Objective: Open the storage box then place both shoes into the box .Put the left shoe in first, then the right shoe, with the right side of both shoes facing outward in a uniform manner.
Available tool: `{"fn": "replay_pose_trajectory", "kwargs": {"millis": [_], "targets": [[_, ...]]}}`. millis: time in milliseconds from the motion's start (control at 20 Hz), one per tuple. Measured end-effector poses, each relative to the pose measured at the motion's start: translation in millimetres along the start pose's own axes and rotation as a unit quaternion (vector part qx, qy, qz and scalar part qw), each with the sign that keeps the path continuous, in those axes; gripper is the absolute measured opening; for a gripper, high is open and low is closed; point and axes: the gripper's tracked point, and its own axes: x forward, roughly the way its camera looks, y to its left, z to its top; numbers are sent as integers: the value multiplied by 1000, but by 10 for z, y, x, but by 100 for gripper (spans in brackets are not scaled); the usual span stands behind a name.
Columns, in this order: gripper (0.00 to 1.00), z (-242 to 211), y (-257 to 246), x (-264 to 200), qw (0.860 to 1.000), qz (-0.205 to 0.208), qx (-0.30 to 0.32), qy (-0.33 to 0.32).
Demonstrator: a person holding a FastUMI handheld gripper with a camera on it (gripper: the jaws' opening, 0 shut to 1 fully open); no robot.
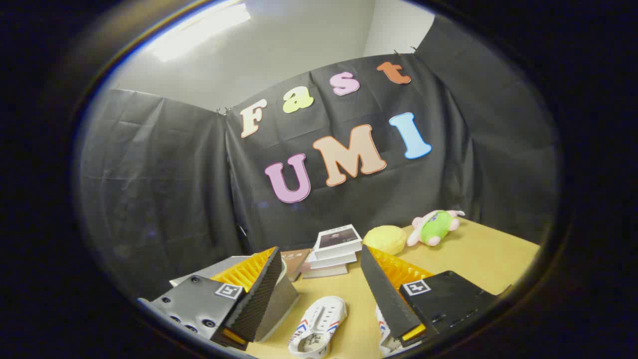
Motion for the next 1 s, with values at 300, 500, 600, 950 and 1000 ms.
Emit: {"fn": "replay_pose_trajectory", "kwargs": {"millis": [300,500,600,950,1000], "targets": [[99,7,2,91,999,4,34,1],[99,-37,-40,112,999,3,44,6],[99,-56,-78,122,999,0,47,9],[99,-101,-94,119,997,0,74,13],[99,-127,-53,128,996,3,86,15]]}}
